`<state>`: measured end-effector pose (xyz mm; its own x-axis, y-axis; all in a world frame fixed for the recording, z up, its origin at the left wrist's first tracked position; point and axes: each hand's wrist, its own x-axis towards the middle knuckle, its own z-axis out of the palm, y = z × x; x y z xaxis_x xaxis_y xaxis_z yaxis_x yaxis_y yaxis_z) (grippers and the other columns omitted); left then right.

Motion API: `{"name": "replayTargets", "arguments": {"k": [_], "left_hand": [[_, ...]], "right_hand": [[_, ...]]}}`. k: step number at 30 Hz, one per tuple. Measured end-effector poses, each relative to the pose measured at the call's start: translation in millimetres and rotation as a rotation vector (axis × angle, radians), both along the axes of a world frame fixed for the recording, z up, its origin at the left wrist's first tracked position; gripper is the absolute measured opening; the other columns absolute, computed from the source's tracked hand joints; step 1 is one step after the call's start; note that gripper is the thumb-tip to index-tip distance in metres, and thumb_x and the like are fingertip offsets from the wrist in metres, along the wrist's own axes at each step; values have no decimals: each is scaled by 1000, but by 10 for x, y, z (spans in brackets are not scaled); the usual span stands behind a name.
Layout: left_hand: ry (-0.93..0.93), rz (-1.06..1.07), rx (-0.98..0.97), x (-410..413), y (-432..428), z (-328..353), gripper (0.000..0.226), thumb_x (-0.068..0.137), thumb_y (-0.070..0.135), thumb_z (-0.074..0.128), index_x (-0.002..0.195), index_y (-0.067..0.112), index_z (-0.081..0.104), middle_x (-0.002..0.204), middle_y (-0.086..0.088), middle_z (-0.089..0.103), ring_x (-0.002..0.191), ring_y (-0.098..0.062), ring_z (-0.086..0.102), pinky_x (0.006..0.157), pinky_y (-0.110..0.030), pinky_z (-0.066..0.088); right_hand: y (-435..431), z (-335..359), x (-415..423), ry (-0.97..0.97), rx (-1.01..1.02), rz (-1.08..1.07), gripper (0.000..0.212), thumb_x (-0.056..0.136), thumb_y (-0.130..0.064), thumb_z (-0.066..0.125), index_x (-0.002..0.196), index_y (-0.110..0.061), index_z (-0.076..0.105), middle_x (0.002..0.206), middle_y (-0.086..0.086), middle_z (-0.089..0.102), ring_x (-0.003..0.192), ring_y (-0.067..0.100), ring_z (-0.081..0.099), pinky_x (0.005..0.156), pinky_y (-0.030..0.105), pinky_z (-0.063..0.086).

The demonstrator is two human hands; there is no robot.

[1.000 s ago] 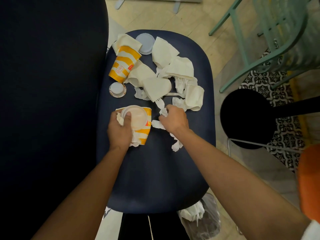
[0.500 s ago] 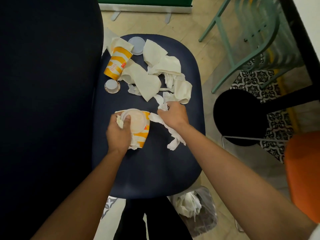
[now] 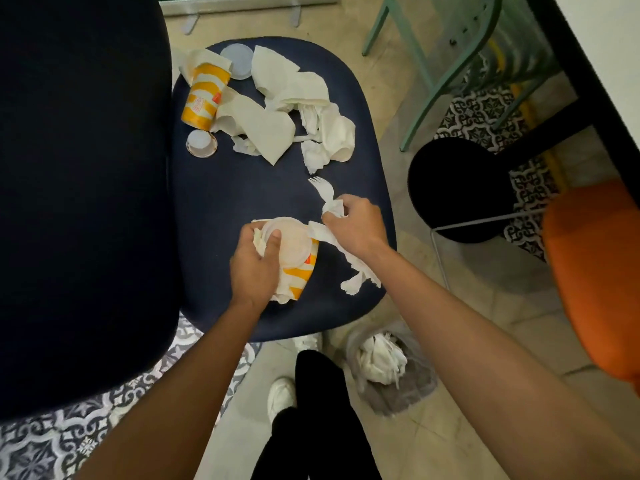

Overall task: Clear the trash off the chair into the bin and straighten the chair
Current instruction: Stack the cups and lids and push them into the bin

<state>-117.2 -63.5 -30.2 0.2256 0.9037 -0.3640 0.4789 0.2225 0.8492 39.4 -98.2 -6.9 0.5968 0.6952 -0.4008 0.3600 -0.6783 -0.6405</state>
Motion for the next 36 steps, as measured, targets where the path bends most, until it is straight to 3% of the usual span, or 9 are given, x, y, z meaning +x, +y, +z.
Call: {"name": "replayTargets", "arguments": {"k": [7,10,16,22,29,36], "left_hand": [[39,-110,-60,18,-581,-59,27,97,35,43,120,19,46,103,4,53,91,-16,52,70,-25,42],[38,-139,-78,71,-805,-98,20,97,33,43,112,21,46,95,6,55,86,-16,54,72,-27,44],[48,-158,-83,257,-1366,-164,10,97,32,44,104,25,46,81,17,54,83,-15,56,74,-31,47],[55,-231,-47,441,-1942,-352,19,97,35,42,109,21,47,97,2,63,88,-20,60,76,-34,49],[122,-291,-111,587,-2579,-1046,22,97,25,39,116,16,44,110,-6,62,95,-24,57,77,-30,41],[219,-313,-192,696,-2887,-1968,28,97,21,39,122,10,39,124,-12,53,107,-30,55,85,-35,42]], "right_hand": [[-646,-57,-80,-34,-14,-80,14,83,-25,56,88,-16,65,78,-2,65,75,19,59,62,30,47],[-916,-103,-62,-9,21,-110,12,85,-23,56,87,-14,65,72,-5,61,70,16,56,57,28,42],[-1595,-224,78,39,67,-157,8,83,-18,60,85,-11,63,74,6,65,63,14,52,56,26,40],[-2256,-520,245,32,55,-170,7,84,-18,60,84,-11,63,64,-3,57,56,9,46,51,21,36],[-2870,-1264,244,75,-20,-208,6,84,-17,59,84,-12,63,63,-7,56,54,6,46,47,12,33],[-3148,-2243,103,13,-161,-238,12,84,-20,60,89,-11,65,78,2,64,73,21,59,65,30,45]]}}
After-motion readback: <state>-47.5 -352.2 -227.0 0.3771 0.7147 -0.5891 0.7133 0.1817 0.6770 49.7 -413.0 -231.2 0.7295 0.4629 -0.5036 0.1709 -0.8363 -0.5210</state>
